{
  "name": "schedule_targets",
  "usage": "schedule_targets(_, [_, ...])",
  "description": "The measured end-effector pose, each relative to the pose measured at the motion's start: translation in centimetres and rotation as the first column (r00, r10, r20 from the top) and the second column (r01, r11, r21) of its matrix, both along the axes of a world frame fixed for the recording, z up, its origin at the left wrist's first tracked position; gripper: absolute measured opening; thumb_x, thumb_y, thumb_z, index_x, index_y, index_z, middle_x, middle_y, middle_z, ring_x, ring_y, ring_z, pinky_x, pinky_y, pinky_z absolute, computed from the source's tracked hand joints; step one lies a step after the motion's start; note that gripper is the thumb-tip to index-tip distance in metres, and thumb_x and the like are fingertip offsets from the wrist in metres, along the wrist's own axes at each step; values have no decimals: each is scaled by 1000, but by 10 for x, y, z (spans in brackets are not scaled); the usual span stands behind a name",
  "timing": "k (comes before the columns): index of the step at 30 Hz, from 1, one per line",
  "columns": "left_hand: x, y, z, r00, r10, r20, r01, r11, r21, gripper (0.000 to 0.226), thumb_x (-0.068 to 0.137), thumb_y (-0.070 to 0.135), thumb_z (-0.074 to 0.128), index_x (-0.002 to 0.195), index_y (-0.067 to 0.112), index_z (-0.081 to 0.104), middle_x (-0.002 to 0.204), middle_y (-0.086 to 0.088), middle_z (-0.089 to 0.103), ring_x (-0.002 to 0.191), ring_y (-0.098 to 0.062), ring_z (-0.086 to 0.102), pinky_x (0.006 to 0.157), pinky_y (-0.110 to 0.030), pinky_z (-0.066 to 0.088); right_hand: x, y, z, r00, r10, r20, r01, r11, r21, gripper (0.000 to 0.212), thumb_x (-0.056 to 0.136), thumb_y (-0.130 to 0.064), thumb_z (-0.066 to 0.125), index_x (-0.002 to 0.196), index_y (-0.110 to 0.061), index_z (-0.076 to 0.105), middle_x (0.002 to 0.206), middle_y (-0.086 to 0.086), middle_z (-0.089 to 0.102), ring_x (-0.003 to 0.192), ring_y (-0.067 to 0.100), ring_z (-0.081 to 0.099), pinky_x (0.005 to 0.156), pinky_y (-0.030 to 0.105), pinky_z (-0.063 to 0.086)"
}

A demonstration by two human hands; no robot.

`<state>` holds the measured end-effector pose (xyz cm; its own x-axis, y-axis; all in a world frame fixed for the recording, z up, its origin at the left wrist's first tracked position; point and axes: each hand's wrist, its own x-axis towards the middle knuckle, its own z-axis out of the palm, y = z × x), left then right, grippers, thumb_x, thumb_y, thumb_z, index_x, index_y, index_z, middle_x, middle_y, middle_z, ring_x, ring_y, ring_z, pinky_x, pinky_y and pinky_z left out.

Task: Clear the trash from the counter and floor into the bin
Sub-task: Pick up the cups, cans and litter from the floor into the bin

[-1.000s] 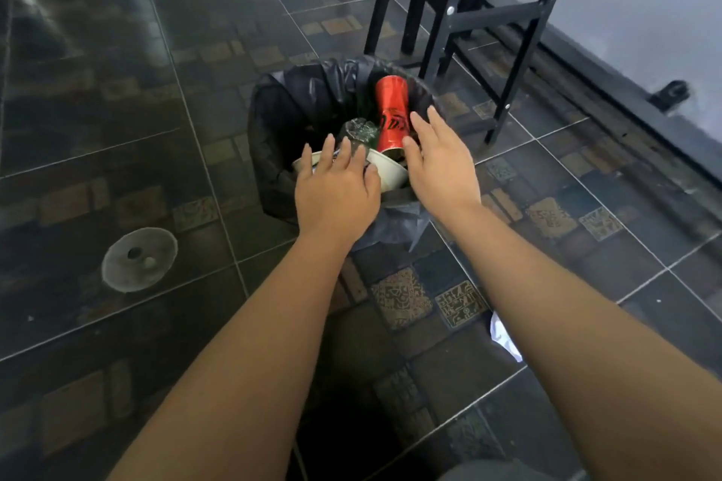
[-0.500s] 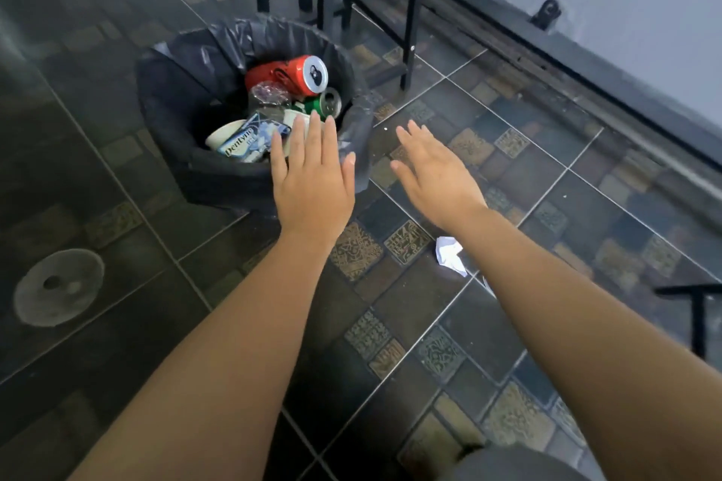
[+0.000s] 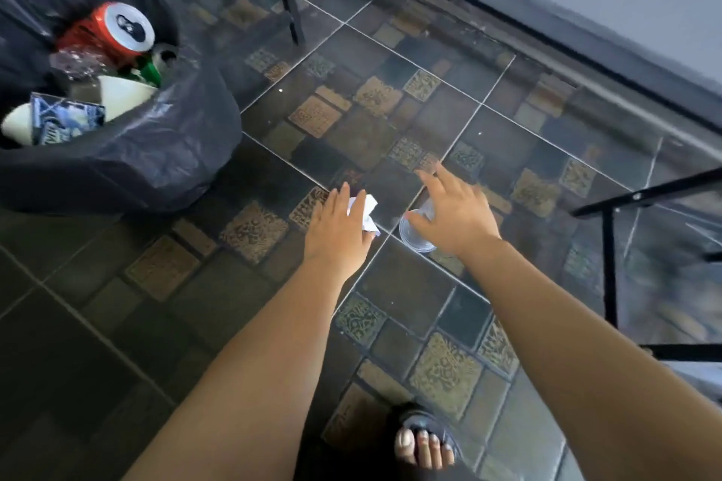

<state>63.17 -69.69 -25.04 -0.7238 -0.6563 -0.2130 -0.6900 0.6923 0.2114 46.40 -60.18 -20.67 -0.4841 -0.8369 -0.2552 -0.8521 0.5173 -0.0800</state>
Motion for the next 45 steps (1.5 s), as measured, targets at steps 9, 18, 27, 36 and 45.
schedule_targets(9, [-33, -4, -29, 998, 28, 56, -31, 997, 69, 58, 94, 18, 59, 147, 27, 36, 153, -13, 28, 133, -31, 37, 102, -41, 42, -21, 17, -26, 971, -85, 222, 85, 996, 12, 64, 92, -35, 54, 148, -30, 24, 146, 1, 32, 118, 33, 52, 88, 43, 48])
schedule_targets(18, [-24, -14, -18, 981, 148, -125, -148, 989, 6, 33, 94, 16, 57, 128, 15, 55, 128, -11, 47, 108, -28, 51, 83, -36, 49, -22, 2, -22, 975, -99, 198, 125, 985, -122, 69, 90, -35, 60, 148, -28, 23, 137, 5, 42, 107, 35, 58, 74, 37, 43])
schedule_targets(27, [3, -61, 77, 842, 165, -514, -256, 960, -111, 22, 93, 19, 62, 115, 13, 62, 126, -9, 51, 107, -26, 54, 72, -36, 52, 10, -54, 33, 978, -58, 201, 140, 895, -424, 64, 86, -31, 65, 141, -23, 33, 139, 4, 40, 112, 34, 55, 81, 39, 44])
schedule_targets(36, [79, -126, 158, 724, 160, -671, -418, 876, -242, 19, 92, 14, 61, 110, 10, 63, 125, -12, 52, 111, -28, 51, 76, -39, 53, 90, -148, 107, 981, 85, 174, 74, 668, -741, 58, 88, -29, 66, 138, -20, 38, 141, 4, 37, 109, 29, 57, 78, 43, 52])
schedule_targets(45, [199, -186, 152, 667, 440, -602, -675, 698, -238, 24, 91, 18, 61, 115, 15, 60, 131, -11, 49, 114, -31, 50, 74, -42, 51, 183, -231, 135, 933, 324, 154, -35, 510, -860, 49, 87, -30, 66, 126, -10, 44, 130, 6, 42, 104, 16, 52, 65, 28, 42])
